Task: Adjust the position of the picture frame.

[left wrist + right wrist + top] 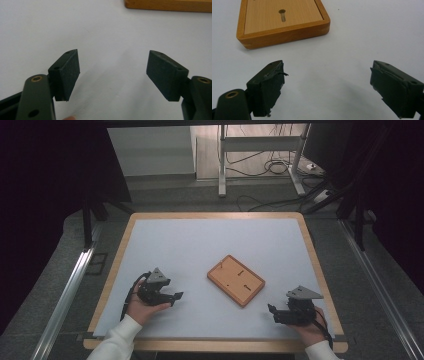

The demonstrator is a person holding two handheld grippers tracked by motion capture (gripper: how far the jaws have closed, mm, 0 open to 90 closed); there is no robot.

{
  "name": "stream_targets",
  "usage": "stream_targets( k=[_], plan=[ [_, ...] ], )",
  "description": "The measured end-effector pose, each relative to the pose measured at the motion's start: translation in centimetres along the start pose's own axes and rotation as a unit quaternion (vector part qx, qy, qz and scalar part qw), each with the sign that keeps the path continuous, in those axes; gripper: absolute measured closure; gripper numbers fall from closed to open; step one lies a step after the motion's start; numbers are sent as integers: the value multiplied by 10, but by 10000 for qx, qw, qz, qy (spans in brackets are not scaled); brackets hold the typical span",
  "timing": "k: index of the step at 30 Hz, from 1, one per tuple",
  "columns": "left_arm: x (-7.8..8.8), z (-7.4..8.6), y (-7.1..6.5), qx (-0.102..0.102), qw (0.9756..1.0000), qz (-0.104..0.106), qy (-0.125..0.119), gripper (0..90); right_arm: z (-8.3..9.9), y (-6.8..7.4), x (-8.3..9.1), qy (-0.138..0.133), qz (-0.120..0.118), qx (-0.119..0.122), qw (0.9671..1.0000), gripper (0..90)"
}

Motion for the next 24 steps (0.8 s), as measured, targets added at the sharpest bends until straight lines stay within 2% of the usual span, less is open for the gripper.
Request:
stream_targets(
  k=[7, 15, 24],
  plan=[
    [-1, -1, 0, 15, 10000, 6, 34, 268, 1, -2, -1, 60, 44, -66, 10000, 134],
    [-3, -5, -1, 40, 10000, 20, 31, 270, 0, -1, -1, 34, 56, -23, 10000, 138],
    [-5, -15, -5, -39, 10000, 55, -24, 270, 0, -3, -1, 36, 98, -50, 9999, 140]
  ],
)
Point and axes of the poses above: each handheld gripper's, and its own axes: x roughly backward along the jaws, z roughly out of its underside, y roughly to its left, the point moved 5 cm from there along -x, roughly forward along the jaws, and after that the axes turned 11 degrees about y, right-handed, at the moved point
